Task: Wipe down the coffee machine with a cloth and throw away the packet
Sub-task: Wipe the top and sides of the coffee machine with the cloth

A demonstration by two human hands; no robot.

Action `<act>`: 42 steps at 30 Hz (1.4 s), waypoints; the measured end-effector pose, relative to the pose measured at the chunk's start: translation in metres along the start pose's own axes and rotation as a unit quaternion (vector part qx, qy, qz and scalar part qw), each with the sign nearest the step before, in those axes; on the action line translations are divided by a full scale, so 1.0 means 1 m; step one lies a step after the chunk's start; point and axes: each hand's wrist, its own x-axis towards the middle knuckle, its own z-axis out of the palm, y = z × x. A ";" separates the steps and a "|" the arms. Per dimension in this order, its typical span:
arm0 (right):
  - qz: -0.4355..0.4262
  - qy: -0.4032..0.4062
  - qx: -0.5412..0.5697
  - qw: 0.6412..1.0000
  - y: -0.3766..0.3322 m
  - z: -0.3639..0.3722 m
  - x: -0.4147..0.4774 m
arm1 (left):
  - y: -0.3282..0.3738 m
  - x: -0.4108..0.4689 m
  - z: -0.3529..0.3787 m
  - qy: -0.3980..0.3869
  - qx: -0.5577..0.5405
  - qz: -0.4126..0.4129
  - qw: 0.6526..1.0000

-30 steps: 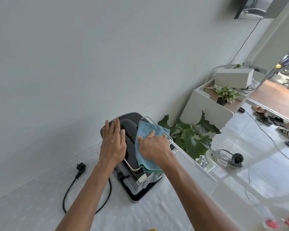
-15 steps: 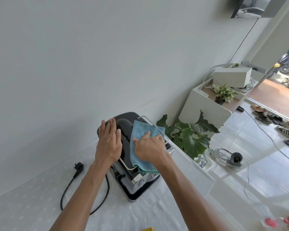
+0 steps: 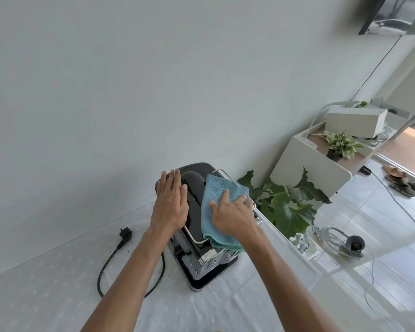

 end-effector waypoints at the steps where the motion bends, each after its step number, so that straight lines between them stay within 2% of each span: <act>1: -0.010 0.008 -0.003 1.000 0.001 0.004 0.000 | -0.001 0.000 0.000 0.004 -0.004 0.001 1.000; 5: -0.050 0.039 -0.008 0.998 0.005 0.012 0.007 | -0.001 -0.004 0.002 0.008 -0.002 -0.011 1.000; 9: -0.136 0.061 -0.006 0.989 0.009 0.017 0.020 | 0.002 -0.011 0.003 0.038 -0.019 -0.040 0.998; 14: -0.217 0.062 -0.015 0.974 0.011 0.014 0.037 | 0.012 -0.022 0.006 0.074 -0.060 -0.088 0.992; 20: -0.275 0.059 -0.050 0.958 0.012 0.011 0.055 | 0.019 -0.030 0.009 0.101 -0.065 -0.168 0.979; 24: -0.311 0.065 -0.094 0.944 0.021 0.012 0.051 | 0.028 -0.033 0.013 0.099 -0.034 -0.228 0.968; 28: -0.354 0.061 -0.106 0.927 0.045 0.013 0.040 | 0.034 -0.029 0.012 0.112 0.072 -0.217 0.967; 32: -0.361 0.059 -0.114 0.924 0.057 0.016 0.033 | 0.037 -0.031 0.015 0.123 0.104 -0.236 0.958; 39: -0.341 0.049 -0.092 0.934 0.014 0.003 0.070 | 0.047 -0.038 0.019 0.113 0.108 -0.257 0.954; 42: -0.363 0.056 -0.103 0.924 0.028 0.008 0.059 | 0.047 -0.040 0.020 0.116 0.102 -0.254 0.955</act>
